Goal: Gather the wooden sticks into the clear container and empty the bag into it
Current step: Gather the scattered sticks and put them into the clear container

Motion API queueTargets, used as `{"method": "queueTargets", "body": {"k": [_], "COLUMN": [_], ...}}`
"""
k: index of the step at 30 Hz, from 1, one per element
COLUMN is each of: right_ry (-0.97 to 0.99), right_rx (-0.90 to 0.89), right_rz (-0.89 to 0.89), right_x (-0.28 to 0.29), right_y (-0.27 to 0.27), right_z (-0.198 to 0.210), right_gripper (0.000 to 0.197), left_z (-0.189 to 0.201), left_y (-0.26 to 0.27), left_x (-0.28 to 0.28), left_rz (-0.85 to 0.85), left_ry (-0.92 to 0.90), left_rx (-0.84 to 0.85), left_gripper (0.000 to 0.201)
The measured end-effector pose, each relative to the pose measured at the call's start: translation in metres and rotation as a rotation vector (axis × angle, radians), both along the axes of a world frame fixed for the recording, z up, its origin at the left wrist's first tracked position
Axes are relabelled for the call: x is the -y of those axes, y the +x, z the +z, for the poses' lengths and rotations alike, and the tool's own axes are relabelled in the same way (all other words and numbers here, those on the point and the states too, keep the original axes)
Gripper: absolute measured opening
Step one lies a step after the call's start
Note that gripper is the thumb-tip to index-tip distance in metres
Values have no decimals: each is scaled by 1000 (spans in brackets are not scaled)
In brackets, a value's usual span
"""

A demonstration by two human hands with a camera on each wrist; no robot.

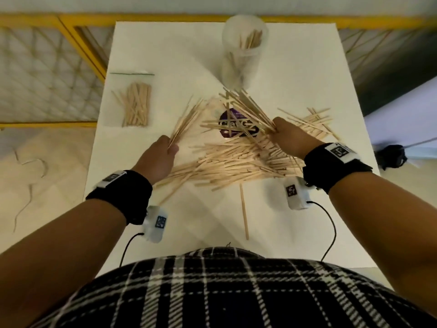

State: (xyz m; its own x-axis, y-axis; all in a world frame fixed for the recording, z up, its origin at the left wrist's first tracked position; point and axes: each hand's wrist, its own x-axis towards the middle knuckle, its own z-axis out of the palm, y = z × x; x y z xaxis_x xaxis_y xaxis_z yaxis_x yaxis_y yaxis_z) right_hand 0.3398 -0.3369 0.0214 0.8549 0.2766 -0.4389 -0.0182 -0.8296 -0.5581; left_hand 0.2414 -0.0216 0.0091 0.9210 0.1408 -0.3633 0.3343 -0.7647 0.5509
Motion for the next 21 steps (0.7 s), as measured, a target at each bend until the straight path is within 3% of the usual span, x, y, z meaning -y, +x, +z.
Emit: {"method": "queueTargets", "body": {"k": [4,10,12,16,18,21], "right_ry": [289,652,695,702,787,895], "right_rx": [-105,-119,-129,-116,-124,-140], "right_rz": [-199,-274,-282,-344,-417,-509], "right_x": [-20,-57,-67,-79,-84,-93], "right_y": [-7,-31,-38,-46,-49,-53], "right_z": [16,24,21,16,12,11], "right_gripper": [13,14,18,56,42,29], "left_z": [12,37,34,33,37,37], "left_y": [15,29,31,34,31,26], "left_x": [45,111,116,116,119,121], "left_rz": [44,11,6,-132,-230,-333], "left_ry": [-265,-592,-554,-275,-145,-90], "left_rx": [26,39,46,98,136,194], "left_gripper": [23,12,15,31,31,40]}}
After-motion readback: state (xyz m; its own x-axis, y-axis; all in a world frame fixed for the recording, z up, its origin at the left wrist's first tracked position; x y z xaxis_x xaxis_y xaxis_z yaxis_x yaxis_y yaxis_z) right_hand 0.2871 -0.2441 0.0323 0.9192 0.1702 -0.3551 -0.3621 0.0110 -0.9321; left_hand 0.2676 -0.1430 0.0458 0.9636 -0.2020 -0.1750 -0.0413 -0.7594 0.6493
